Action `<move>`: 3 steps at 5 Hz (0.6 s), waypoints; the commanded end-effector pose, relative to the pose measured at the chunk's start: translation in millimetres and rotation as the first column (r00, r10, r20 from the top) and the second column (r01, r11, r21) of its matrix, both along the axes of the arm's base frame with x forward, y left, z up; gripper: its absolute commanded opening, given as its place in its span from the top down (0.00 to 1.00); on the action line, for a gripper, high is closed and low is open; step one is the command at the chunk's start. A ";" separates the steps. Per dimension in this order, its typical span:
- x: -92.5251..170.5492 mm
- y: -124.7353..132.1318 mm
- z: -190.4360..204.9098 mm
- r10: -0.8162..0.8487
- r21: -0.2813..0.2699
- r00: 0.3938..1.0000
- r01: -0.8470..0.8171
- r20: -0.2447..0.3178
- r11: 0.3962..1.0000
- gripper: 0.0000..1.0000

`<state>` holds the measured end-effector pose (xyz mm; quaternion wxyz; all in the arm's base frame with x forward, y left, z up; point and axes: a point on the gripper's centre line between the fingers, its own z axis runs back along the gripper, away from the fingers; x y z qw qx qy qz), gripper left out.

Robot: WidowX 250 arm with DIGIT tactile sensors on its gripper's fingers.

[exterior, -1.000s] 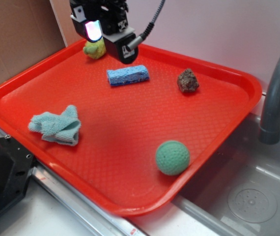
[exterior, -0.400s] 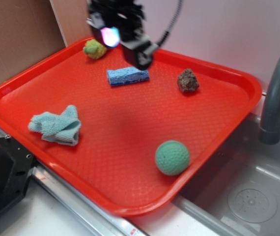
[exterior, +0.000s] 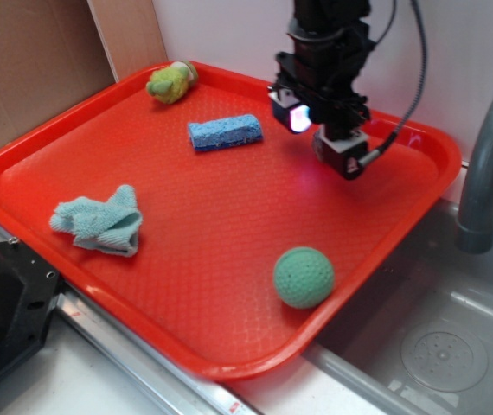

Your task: Grab the rock.

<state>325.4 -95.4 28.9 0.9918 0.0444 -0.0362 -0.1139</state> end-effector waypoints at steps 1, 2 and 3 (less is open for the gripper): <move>15.2 -2.5 11.4 0.011 -0.098 0.992 0.002 0.126 0.995 0.00; 16.6 -3.9 4.2 0.047 -0.083 0.997 -0.041 0.064 0.996 1.00; 10.6 -1.0 12.1 0.051 -0.073 0.998 -0.050 0.020 0.996 1.00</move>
